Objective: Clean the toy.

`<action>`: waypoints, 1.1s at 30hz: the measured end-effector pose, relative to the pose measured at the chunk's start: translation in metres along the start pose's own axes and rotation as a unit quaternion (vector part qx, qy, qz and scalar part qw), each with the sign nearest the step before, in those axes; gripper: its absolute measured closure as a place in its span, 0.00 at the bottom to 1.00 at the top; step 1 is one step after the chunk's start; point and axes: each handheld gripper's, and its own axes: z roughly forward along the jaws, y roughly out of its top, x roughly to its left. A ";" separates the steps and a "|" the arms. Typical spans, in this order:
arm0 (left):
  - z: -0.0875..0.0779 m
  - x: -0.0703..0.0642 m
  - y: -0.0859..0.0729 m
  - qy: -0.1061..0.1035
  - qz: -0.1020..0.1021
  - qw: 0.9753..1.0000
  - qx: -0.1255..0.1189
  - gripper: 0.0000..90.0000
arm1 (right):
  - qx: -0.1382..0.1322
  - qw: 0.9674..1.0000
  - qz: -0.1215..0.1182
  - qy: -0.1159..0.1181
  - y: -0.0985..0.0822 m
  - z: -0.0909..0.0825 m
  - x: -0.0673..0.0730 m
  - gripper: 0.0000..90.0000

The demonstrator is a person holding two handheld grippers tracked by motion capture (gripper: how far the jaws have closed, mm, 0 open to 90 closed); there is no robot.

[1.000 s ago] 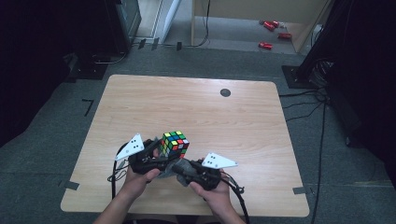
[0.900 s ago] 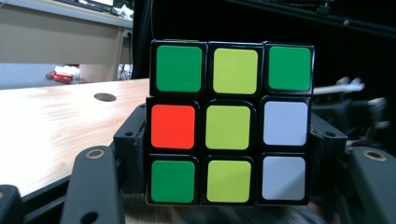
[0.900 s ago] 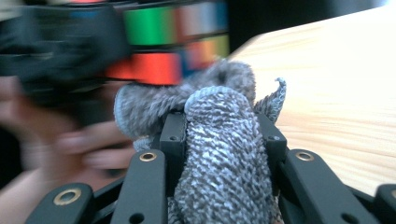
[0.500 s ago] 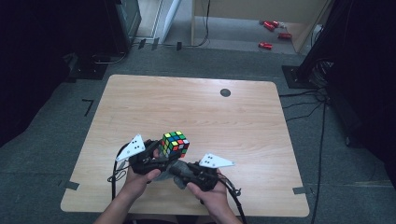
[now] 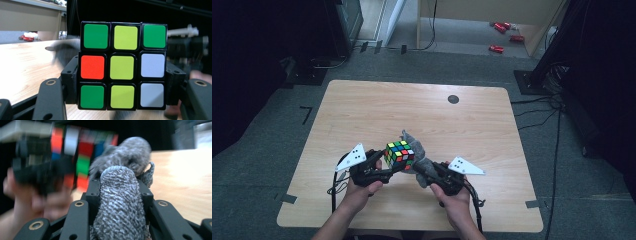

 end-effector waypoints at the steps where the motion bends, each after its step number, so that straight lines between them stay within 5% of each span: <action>1: -0.002 0.001 0.001 0.002 0.002 1.000 -0.002 0.38 | 0.022 1.000 -0.018 0.011 -0.004 0.004 0.001 0.72; 4: -0.004 0.002 0.003 0.006 0.003 1.000 -0.005 0.38 | 0.097 0.992 -0.068 0.041 -0.014 0.015 0.003 0.72; 5: -0.005 0.003 0.003 0.006 0.004 1.000 -0.005 0.38 | 0.104 0.991 -0.081 0.037 -0.016 0.017 0.004 0.72; 7: -0.005 0.003 0.003 0.006 0.006 1.000 -0.003 0.38 | 0.088 0.993 -0.079 0.021 -0.011 0.013 0.002 0.72; 10: -0.004 0.004 0.002 0.004 0.007 1.000 0.004 0.38 | 0.027 0.998 -0.055 0.003 0.005 -0.003 -0.006 0.72; 13: -0.001 0.003 0.001 -0.002 0.006 1.000 0.010 0.38 | -0.003 0.999 -0.034 0.018 0.013 -0.012 -0.010 0.71; 16: -0.001 0.001 0.001 -0.004 0.007 1.000 0.009 0.38 | 0.038 0.997 -0.048 0.041 0.005 -0.002 -0.006 0.71; 18: -0.002 0.002 0.002 -0.002 0.006 1.000 0.006 0.38 | 0.083 0.993 -0.057 0.062 -0.004 0.008 -0.002 0.70; 20: -0.003 0.003 0.002 0.004 0.010 1.000 0.008 0.38 | 0.116 0.988 -0.087 0.055 -0.009 0.013 0.002 0.70; 22: -0.003 0.004 0.001 0.017 0.020 1.000 0.015 0.38 | 0.118 0.989 -0.077 0.041 -0.006 0.011 -0.002 0.71; 25: 0.001 0.002 -0.005 0.061 0.071 0.994 0.051 0.38 | 0.099 0.994 -0.042 -0.024 0.007 -0.003 -0.019 0.71; 27: 0.006 0.000 -0.010 0.072 0.089 0.991 0.069 0.38 | 0.068 0.996 -0.020 -0.048 0.016 -0.016 -0.026 0.71; 30: 0.013 -0.006 -0.014 0.067 0.110 0.988 0.085 0.38 | 0.012 0.998 -0.032 -0.061 0.030 -0.027 -0.015 0.71; 33: 0.020 -0.016 -0.020 0.057 0.147 0.982 0.106 0.38 | -0.017 0.998 -0.049 -0.034 0.039 -0.026 0.010 0.71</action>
